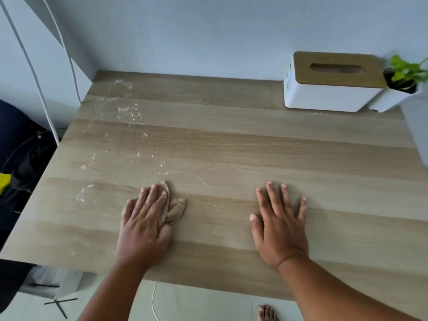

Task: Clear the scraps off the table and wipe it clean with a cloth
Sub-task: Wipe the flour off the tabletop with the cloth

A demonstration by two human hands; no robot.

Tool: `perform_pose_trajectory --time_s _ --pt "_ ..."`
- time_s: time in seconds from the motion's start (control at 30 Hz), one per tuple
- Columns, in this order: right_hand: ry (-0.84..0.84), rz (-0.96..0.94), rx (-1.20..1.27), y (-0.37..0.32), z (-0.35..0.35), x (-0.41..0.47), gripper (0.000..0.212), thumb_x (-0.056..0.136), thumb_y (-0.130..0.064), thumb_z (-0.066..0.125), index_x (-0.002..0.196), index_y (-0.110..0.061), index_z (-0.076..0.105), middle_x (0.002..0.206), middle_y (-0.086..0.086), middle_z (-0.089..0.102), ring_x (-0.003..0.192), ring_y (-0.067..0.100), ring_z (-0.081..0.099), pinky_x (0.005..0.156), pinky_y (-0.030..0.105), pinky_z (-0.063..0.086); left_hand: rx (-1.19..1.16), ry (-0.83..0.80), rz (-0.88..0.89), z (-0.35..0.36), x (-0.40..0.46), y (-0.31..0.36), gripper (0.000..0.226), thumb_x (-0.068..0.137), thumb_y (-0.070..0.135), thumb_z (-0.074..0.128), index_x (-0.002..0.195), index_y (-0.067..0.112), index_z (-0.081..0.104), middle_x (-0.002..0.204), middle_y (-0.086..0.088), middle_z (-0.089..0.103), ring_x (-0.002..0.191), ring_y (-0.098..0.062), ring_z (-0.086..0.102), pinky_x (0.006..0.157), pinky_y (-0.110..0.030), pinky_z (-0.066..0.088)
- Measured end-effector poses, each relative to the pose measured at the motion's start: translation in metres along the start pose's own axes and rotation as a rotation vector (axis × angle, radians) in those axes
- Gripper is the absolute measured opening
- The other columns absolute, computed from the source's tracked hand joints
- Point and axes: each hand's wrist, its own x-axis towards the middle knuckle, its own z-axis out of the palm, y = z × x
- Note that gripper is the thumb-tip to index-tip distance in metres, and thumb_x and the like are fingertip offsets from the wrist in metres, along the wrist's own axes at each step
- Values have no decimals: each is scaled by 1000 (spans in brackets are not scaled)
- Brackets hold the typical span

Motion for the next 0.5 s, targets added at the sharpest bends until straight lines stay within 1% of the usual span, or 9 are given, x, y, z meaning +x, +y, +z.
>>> perform_pose_trajectory --time_s 0.07,0.1,0.13,0.2,0.27,0.37,0.43,0.5 --pt "-2 1 9 0 -1 0 67 98 -53 31 160 -27 30 172 -1 11 159 30 4 121 69 8 5 22 -188 -2 31 1 80 82 47 35 159 26 32 170 5 13 157 -13 3 127 -45 7" --pt "4 0 14 0 -1 0 67 97 -52 32 160 -27 31 172 -1 12 159 30 5 121 70 8 3 27 -255 -2 48 6 79 83 48 32 159 26 29 170 4 11 158 -14 2 127 -45 4" --pt "12 2 17 0 -1 0 67 97 -52 33 159 -26 32 172 0 13 159 30 6 121 70 8 0 20 -290 -1 65 12 79 85 49 30 160 26 27 171 3 9 158 -15 0 127 -46 3" --pt "22 3 18 0 0 0 67 97 -51 33 159 -26 33 172 0 14 159 30 8 121 70 9 -5 -8 -266 1 93 28 76 87 48 29 160 27 24 171 3 6 158 -16 -2 127 -47 0" --pt "23 2 12 0 1 0 67 97 -52 32 159 -26 33 172 -1 14 159 30 7 121 69 9 -3 -34 -148 4 106 47 74 89 48 28 160 28 25 171 3 6 158 -17 -3 127 -45 -2" --pt "22 6 2 1 1 0 67 97 -51 33 159 -26 33 172 -2 14 159 29 7 121 69 9 47 -81 101 12 95 73 74 90 49 24 160 27 26 170 4 6 157 -16 -6 127 -46 -1" --pt "10 6 -6 1 1 -1 67 97 -52 32 159 -26 33 172 -2 14 159 30 8 121 69 10 61 -102 274 17 71 82 71 90 45 31 159 27 30 169 3 12 158 -16 -3 127 -49 7" --pt "-6 1 -11 1 0 0 68 97 -53 32 158 -26 34 172 -1 14 159 30 8 120 70 10 26 -116 416 19 41 77 70 87 40 43 155 26 39 168 3 21 158 -17 8 125 -53 17"
